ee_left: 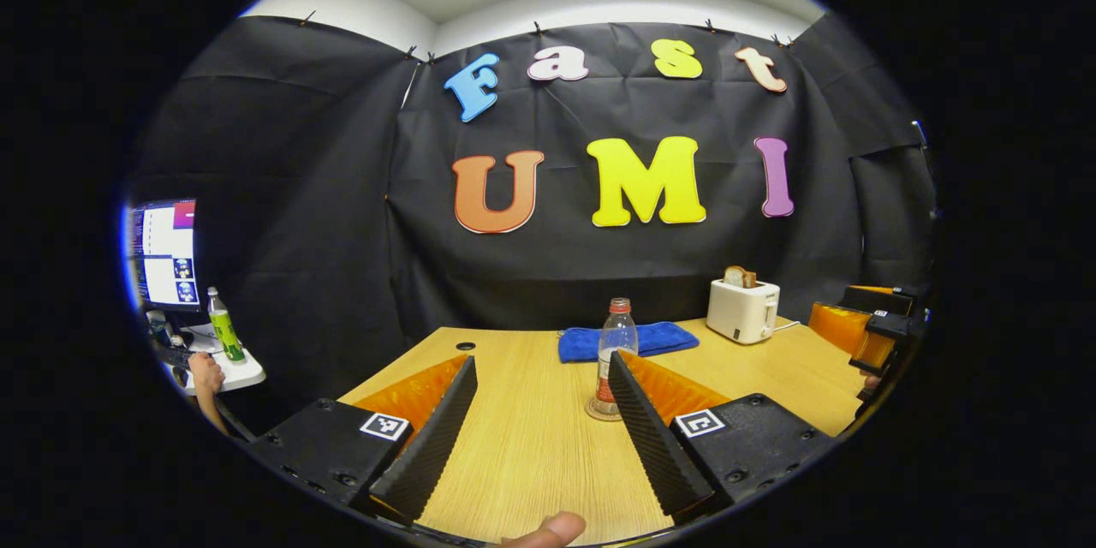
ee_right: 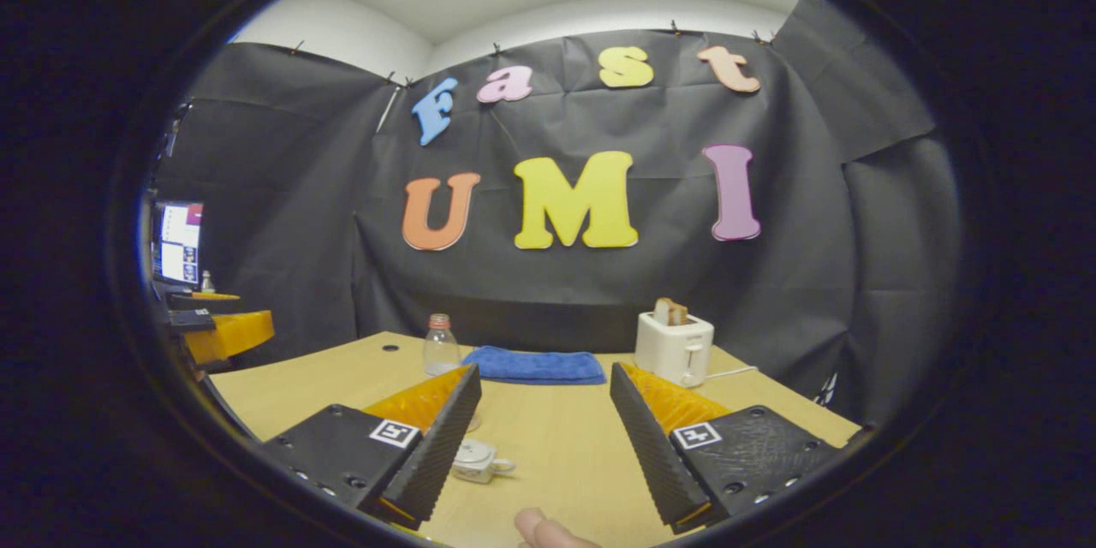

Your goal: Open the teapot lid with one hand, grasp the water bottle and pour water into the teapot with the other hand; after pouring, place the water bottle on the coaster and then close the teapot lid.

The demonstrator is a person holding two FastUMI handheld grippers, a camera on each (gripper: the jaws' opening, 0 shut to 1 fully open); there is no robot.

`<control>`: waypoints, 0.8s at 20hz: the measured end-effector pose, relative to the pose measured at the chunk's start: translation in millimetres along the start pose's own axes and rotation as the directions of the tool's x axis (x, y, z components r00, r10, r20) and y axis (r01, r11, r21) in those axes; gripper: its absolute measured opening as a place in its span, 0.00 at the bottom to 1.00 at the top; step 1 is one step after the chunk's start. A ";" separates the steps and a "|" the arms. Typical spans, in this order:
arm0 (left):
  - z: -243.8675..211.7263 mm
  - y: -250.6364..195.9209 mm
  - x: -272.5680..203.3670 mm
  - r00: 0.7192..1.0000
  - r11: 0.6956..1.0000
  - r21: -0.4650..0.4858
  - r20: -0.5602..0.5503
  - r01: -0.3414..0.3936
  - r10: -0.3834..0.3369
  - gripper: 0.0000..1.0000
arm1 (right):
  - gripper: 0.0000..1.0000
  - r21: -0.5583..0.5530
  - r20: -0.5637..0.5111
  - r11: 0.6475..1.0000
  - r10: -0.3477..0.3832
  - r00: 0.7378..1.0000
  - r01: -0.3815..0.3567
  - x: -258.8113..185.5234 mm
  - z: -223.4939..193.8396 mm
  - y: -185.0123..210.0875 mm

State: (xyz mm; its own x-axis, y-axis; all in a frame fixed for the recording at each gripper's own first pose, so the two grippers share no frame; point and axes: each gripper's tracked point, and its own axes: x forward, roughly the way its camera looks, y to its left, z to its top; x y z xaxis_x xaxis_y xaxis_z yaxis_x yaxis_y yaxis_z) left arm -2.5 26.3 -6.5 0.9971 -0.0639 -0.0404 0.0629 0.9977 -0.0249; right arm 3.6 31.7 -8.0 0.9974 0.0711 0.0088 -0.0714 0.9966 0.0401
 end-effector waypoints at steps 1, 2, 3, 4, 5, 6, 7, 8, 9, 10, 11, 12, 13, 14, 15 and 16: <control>1.4 0.6 -1.5 1.000 1.000 0.006 0.004 -0.003 0.003 0.96 | 0.94 0.002 -0.003 0.999 -0.033 0.999 0.033 -5.6 2.3 -15.7; 2.0 0.4 -2.4 1.000 1.000 0.011 0.006 -0.008 0.008 0.97 | 0.95 0.010 0.006 0.999 -0.046 0.999 0.046 -13.3 7.2 -24.7; 3.4 -1.1 -4.6 1.000 1.000 0.016 0.011 -0.012 0.012 0.97 | 0.94 0.018 0.019 0.998 -0.056 0.998 0.055 -20.7 12.7 -33.1; 4.2 -2.7 -5.7 1.000 1.000 0.018 0.014 -0.015 0.015 0.97 | 0.93 0.028 0.033 0.997 -0.073 0.997 0.072 -27.0 17.9 -43.2; 3.5 -6.1 -6.2 1.000 1.000 0.021 0.013 -0.013 0.012 0.97 | 0.94 0.031 0.034 0.995 -0.093 0.995 0.092 -31.5 22.3 -52.7; 1.7 -8.7 -6.5 1.000 1.000 0.023 0.011 -0.008 0.007 0.96 | 0.92 0.022 0.030 0.994 -0.106 0.994 0.106 -37.7 23.2 -58.2; 1.2 -12.1 -6.1 1.000 1.000 0.027 0.007 -0.003 0.003 0.96 | 0.93 0.009 0.034 0.993 -0.121 0.992 0.120 -44.5 25.5 -64.0; -1.2 -14.7 -5.3 1.000 1.000 0.028 -0.001 -0.003 0.003 0.96 | 0.92 -0.013 0.032 0.991 -0.133 0.991 0.133 -48.6 28.1 -68.2; -3.7 -14.6 -3.4 1.000 1.000 0.025 -0.006 -0.009 0.009 0.96 | 0.93 -0.036 0.035 0.989 -0.139 0.990 0.140 -51.8 29.8 -71.1; -5.9 -13.2 -1.5 0.999 0.999 0.023 -0.013 -0.029 0.030 0.96 | 0.93 -0.055 0.036 0.987 -0.146 0.989 0.148 -55.3 30.9 -72.7; -10.0 -9.0 0.4 0.998 0.998 0.023 -0.025 -0.054 0.055 0.97 | 0.93 -0.067 0.031 0.986 -0.153 0.988 0.155 -54.6 30.0 -73.5; -15.8 -7.8 3.7 0.997 0.997 0.034 -0.042 -0.071 0.072 0.97 | 0.94 -0.074 0.028 0.985 -0.152 0.988 0.154 -55.3 28.6 -73.1; -20.9 -9.4 4.4 0.994 0.995 0.050 -0.060 -0.083 0.086 0.97 | 0.94 -0.079 0.022 0.986 -0.148 0.989 0.149 -54.4 26.9 -70.7; -24.7 -9.4 5.7 0.993 0.994 0.065 -0.069 -0.090 0.094 0.97 | 0.94 -0.084 0.015 0.986 -0.141 0.990 0.142 -52.1 24.7 -69.5; -26.0 -10.4 7.4 0.993 0.994 0.070 -0.075 -0.089 0.095 0.97 | 0.94 -0.089 0.010 0.986 -0.142 0.990 0.142 -51.8 22.4 -69.3; -27.3 -12.4 7.8 0.993 0.994 0.067 -0.078 -0.083 0.088 0.97 | 0.95 -0.096 0.009 0.985 -0.146 0.989 0.146 -49.6 22.5 -70.2</control>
State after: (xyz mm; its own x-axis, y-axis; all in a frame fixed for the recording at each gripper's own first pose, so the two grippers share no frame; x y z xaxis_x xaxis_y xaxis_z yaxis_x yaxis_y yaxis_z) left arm 3.3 12.9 -33.7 0.9925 0.0227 -0.1199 -0.0173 0.9988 0.0455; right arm -41.0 -42.6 11.2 0.9971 -0.0754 0.0121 0.0759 0.9956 -0.0549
